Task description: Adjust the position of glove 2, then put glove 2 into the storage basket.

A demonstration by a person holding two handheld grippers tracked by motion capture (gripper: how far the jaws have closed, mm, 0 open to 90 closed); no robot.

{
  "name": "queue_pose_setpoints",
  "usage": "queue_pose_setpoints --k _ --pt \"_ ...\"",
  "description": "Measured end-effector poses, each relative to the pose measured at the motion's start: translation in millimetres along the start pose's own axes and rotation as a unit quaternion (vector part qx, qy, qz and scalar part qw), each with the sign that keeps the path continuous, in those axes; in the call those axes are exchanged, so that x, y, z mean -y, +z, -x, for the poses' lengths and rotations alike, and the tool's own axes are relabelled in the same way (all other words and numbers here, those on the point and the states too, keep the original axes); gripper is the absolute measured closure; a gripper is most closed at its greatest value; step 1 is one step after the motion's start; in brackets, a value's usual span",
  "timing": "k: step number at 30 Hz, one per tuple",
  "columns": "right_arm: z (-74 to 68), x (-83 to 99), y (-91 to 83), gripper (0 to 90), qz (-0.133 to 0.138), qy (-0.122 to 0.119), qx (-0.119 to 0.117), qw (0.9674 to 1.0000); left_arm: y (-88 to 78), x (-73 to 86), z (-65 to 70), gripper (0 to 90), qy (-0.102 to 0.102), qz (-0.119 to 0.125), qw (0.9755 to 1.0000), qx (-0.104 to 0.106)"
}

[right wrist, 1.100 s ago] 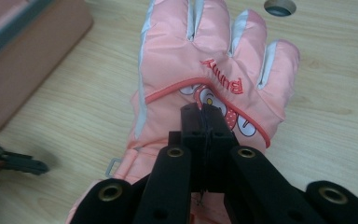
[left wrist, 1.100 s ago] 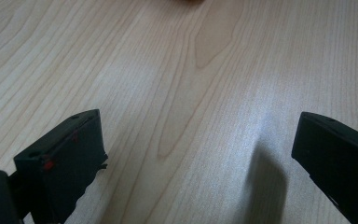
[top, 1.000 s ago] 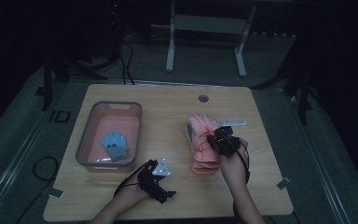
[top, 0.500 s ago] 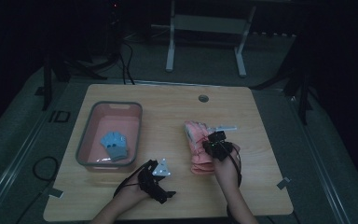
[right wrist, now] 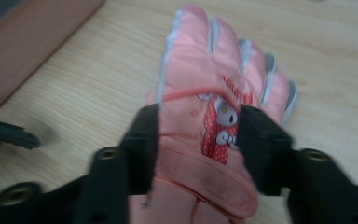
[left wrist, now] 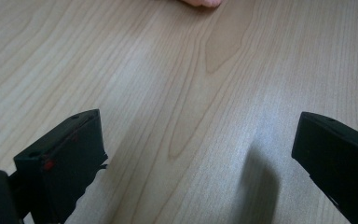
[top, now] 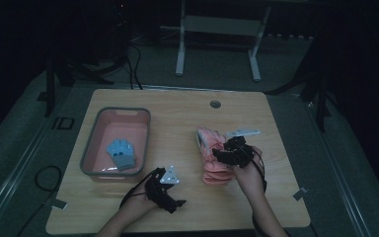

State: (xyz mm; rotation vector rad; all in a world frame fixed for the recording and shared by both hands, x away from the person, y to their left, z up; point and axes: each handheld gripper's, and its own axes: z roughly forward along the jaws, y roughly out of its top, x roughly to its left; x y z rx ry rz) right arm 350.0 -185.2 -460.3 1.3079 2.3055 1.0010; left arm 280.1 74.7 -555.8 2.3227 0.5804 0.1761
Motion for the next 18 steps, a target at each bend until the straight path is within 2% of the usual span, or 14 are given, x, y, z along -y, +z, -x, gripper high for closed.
queue_pose_setpoints --k 1,2,3,5,8,9,10,11,13,14,15,16,17,18 --pt "4.0 -1.2 -5.9 29.2 0.013 -0.007 -0.013 0.9998 0.4 0.0 0.1 2.7 -0.002 0.001 1.0000 -0.002" --pt "4.0 -1.2 -5.9 29.2 0.013 -0.007 -0.013 0.9998 0.4 -0.3 -0.2 2.7 -0.003 -0.001 1.0000 -0.002" --pt "9.4 -2.1 -9.8 19.2 0.004 -0.014 -0.030 0.9994 -0.2 -1.5 -1.0 2.7 -0.008 -0.001 1.0000 -0.002" --pt "15.0 -2.4 -12.7 13.2 0.003 -0.012 -0.053 0.9985 -1.2 -3.6 -1.8 2.7 -0.015 0.001 0.9999 -0.003" --pt "19.3 -1.5 -16.9 13.4 0.005 -0.023 -0.048 0.9985 -3.4 -6.2 -2.5 2.7 -0.026 0.005 0.9996 -0.007" --pt "25.1 -0.5 -21.8 13.8 0.011 -0.034 -0.062 0.9974 -4.8 -7.9 -2.9 2.7 -0.030 0.004 0.9995 -0.006" --pt "25.1 -0.5 -21.8 13.8 0.011 -0.034 -0.062 0.9974 -6.5 -9.9 -3.2 2.7 -0.033 0.003 0.9994 -0.008" --pt "31.9 0.6 -27.1 13.9 0.027 -0.061 -0.050 0.9965 -10.5 -15.1 -2.6 2.7 -0.040 0.004 0.9991 -0.010" --pt "39.5 1.4 -32.1 13.9 0.033 -0.082 -0.037 0.9954 -12.3 -18.1 -2.2 2.7 -0.041 0.006 0.9991 -0.007" --pt "43.2 1.9 -34.1 13.8 0.035 -0.089 -0.033 0.9948 -16.1 -25.2 -0.5 2.7 -0.040 0.011 0.9991 -0.006" --pt "43.2 1.9 -34.1 13.8 0.035 -0.089 -0.033 0.9948 -16.1 -25.2 -0.5 2.7 -0.040 0.011 0.9991 -0.006" --pt "50.5 3.4 -37.0 13.6 0.037 -0.096 -0.029 0.9942 -17.7 -29.4 0.1 2.7 -0.037 0.012 0.9992 -0.003" --pt "54.2 4.3 -37.9 13.6 0.034 -0.093 -0.030 0.9946 -20.3 -38.4 0.9 2.7 -0.033 0.019 0.9993 0.005" --pt "54.2 4.3 -37.9 13.6 0.034 -0.093 -0.030 0.9946 -20.3 -38.4 0.9 2.7 -0.033 0.019 0.9993 0.005"
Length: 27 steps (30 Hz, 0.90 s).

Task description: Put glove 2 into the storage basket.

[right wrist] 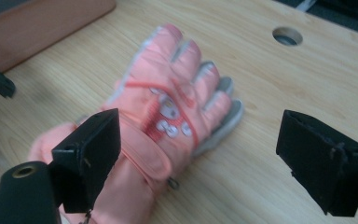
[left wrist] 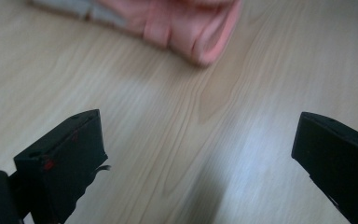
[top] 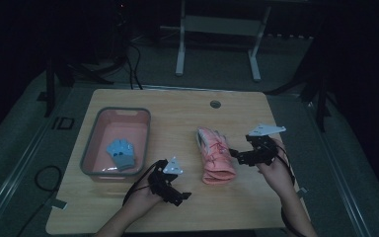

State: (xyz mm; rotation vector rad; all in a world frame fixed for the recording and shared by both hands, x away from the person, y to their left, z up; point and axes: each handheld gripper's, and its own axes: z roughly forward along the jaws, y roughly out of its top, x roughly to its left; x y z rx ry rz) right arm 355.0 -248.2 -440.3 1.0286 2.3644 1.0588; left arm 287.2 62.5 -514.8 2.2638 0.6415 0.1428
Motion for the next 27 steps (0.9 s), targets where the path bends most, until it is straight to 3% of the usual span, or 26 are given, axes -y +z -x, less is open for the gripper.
queue_pose_setpoints --k 2,4,6,8,9,10,11,13,15,16,17,19,21,23,26,27 --pt "9.9 4.7 -1.5 13.0 -0.006 0.025 -0.004 0.9997 -2.1 -10.5 -0.1 2.7 -0.002 0.009 0.9998 0.018" --pt "13.8 7.5 -0.5 11.2 -0.001 0.033 -0.009 0.9994 -4.0 -28.8 -1.6 2.7 -0.003 0.019 0.9995 0.024" --pt "16.5 10.3 1.1 11.3 0.004 0.034 -0.028 0.9990 -4.4 -35.5 -1.9 2.7 0.002 0.020 0.9996 0.019" --pt "16.2 11.4 2.4 14.8 0.003 0.029 -0.025 0.9993 -4.3 -49.4 -1.9 2.7 0.013 0.014 0.9998 0.006" --pt "14.4 12.7 4.0 28.8 -0.003 0.011 -0.004 0.9999 -3.7 -56.3 -2.3 3.2 0.015 0.016 0.9998 0.002" --pt "14.4 12.7 4.0 28.8 -0.003 0.011 -0.004 0.9999 -3.1 -63.2 -3.7 3.2 0.015 0.016 0.9998 0.001" --pt "14.8 12.7 7.3 49.4 -0.008 0.015 -0.007 0.9998 -1.3 -77.2 -6.9 7.5 0.007 0.018 0.9996 -0.019" --pt "15.7 12.0 12.0 58.1 -0.014 0.020 -0.019 0.9995 -1.0 -83.6 -9.4 18.8 0.004 0.024 0.9995 -0.020" --pt "15.8 10.6 17.4 60.7 -0.018 0.020 -0.022 0.9994 2.0 -97.3 -14.8 23.2 -0.003 0.033 0.9992 -0.023" --pt "15.5 10.0 20.0 63.0 -0.018 0.020 -0.024 0.9994 4.7 -104.1 -17.2 33.1 -0.003 0.034 0.9992 -0.021" --pt "15.2 9.3 22.4 63.1 -0.018 0.023 -0.026 0.9992 11.7 -115.9 -22.2 38.9 -0.004 0.032 0.9992 -0.023" --pt "14.6 8.4 26.9 63.1 -0.017 0.024 -0.028 0.9991 16.3 -120.5 -25.5 46.3 -0.009 0.025 0.9994 -0.022" --pt "13.8 8.8 31.0 61.7 -0.018 0.028 -0.035 0.9989 28.2 -125.8 -31.6 47.7 -0.018 0.007 0.9992 -0.036" --pt "13.1 9.5 32.9 61.2 -0.019 0.030 -0.037 0.9987 38.6 -126.1 -37.9 47.6 -0.039 -0.003 0.9982 -0.045" --pt "11.7 13.6 41.5 55.7 -0.031 0.030 -0.041 0.9983 53.9 -122.3 -44.7 36.3 -0.067 -0.030 0.9952 -0.064" --pt "11.1 17.6 49.1 53.5 -0.040 0.034 -0.047 0.9975 59.1 -117.9 -47.6 30.4 -0.085 -0.039 0.9924 -0.080"
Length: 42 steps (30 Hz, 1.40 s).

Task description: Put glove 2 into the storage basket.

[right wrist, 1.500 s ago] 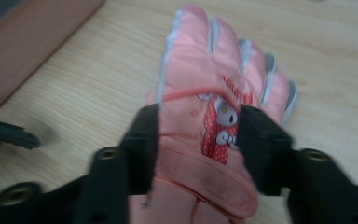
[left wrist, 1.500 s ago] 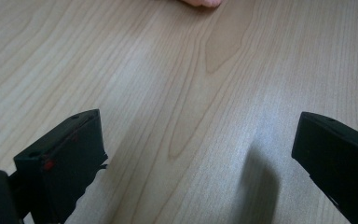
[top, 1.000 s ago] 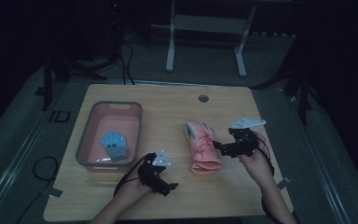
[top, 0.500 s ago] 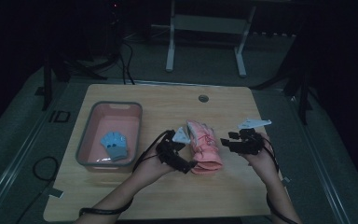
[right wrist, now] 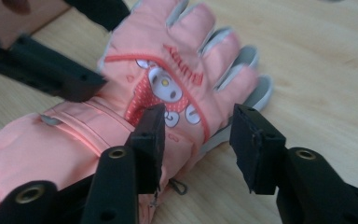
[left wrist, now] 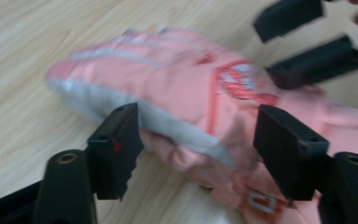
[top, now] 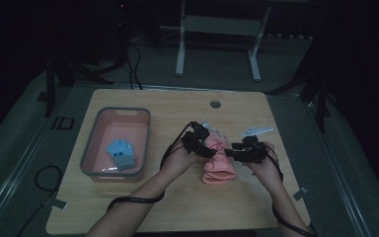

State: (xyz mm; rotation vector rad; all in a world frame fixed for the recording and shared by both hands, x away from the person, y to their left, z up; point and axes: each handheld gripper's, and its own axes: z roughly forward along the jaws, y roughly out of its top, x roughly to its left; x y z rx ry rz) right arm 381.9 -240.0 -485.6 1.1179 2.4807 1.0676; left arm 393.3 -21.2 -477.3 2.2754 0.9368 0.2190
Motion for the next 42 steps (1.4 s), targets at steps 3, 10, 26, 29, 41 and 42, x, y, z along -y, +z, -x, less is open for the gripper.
queue_pose_setpoints --k 3,10,26,29,41,42 --pt "2.0 4.2 9.2 49.0 -0.006 0.018 -0.007 0.9998 6.5 5.1 -3.7 27.3 -0.028 -0.012 0.9995 0.004" --pt "11.5 14.3 32.8 39.6 -0.053 0.088 -0.027 0.9944 34.7 26.6 -18.0 25.9 -0.095 -0.041 0.9925 0.066" --pt "4.3 13.7 35.7 77.3 -0.038 0.106 -0.056 0.9921 36.3 32.0 -29.7 64.1 -0.123 -0.036 0.9786 0.161" --pt "-2.6 9.0 27.4 78.0 -0.028 0.099 -0.048 0.9935 22.0 26.1 -27.8 65.4 -0.108 -0.034 0.9811 0.157" --pt "-30.1 -26.2 4.4 78.1 0.005 0.085 -0.035 0.9958 -30.1 12.7 -34.1 65.6 -0.076 -0.020 0.9882 0.131" --pt "-32.5 -29.3 3.9 78.1 0.006 0.083 -0.035 0.9959 -34.0 12.5 -35.4 65.5 -0.075 -0.018 0.9886 0.130"
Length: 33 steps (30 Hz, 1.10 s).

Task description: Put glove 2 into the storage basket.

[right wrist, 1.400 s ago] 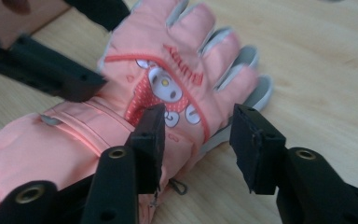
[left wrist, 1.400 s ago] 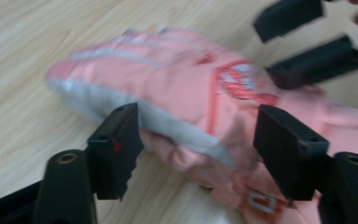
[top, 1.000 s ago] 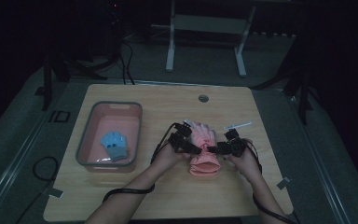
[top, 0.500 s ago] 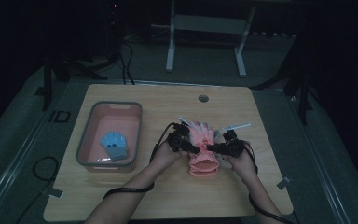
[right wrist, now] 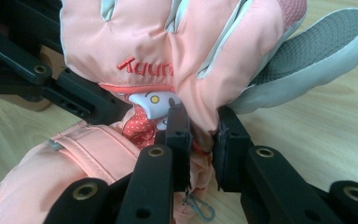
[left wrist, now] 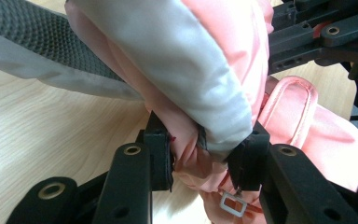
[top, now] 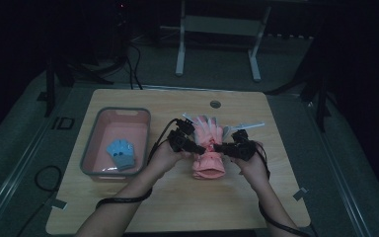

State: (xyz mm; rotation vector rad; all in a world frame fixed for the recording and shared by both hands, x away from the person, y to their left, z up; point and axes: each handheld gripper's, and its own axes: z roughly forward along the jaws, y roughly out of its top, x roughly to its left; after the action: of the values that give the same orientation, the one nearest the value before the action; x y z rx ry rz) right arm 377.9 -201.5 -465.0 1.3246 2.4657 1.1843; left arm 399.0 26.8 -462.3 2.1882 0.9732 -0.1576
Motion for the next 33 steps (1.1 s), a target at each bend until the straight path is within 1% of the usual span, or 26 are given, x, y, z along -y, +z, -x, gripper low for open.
queue_pose_setpoints --k 4,8,13,20,27,32,33 --pt "-11.3 -10.5 -0.4 78.1 0.006 -0.007 -0.002 1.0000 -16.8 -1.7 -1.7 65.6 0.008 -0.003 0.9999 -0.009" --pt "-22.9 -21.3 0.4 78.1 0.011 -0.019 -0.001 0.9998 -32.6 -3.7 -3.4 65.6 0.015 -0.007 0.9997 -0.019" --pt "-35.9 -35.3 2.9 78.2 0.014 -0.033 -0.004 0.9994 -51.8 -5.2 -8.3 65.7 0.015 -0.011 0.9995 -0.026" --pt "-51.8 -55.3 6.9 78.2 0.016 -0.043 -0.015 0.9988 -78.6 -7.6 -14.4 65.8 0.023 -0.017 0.9988 -0.039" --pt "-67.5 -71.8 16.6 78.2 0.020 -0.051 -0.024 0.9982 -101.2 -5.3 -24.9 65.7 0.018 -0.022 0.9984 -0.049" --pt "-78.6 -81.9 25.3 78.1 0.019 -0.056 -0.032 0.9977 -116.6 -1.9 -32.9 65.8 0.011 -0.027 0.9981 -0.055" --pt "-81.0 -84.2 27.3 78.2 0.021 -0.059 -0.033 0.9975 -120.8 -1.5 -35.2 65.8 0.013 -0.030 0.9979 -0.056"
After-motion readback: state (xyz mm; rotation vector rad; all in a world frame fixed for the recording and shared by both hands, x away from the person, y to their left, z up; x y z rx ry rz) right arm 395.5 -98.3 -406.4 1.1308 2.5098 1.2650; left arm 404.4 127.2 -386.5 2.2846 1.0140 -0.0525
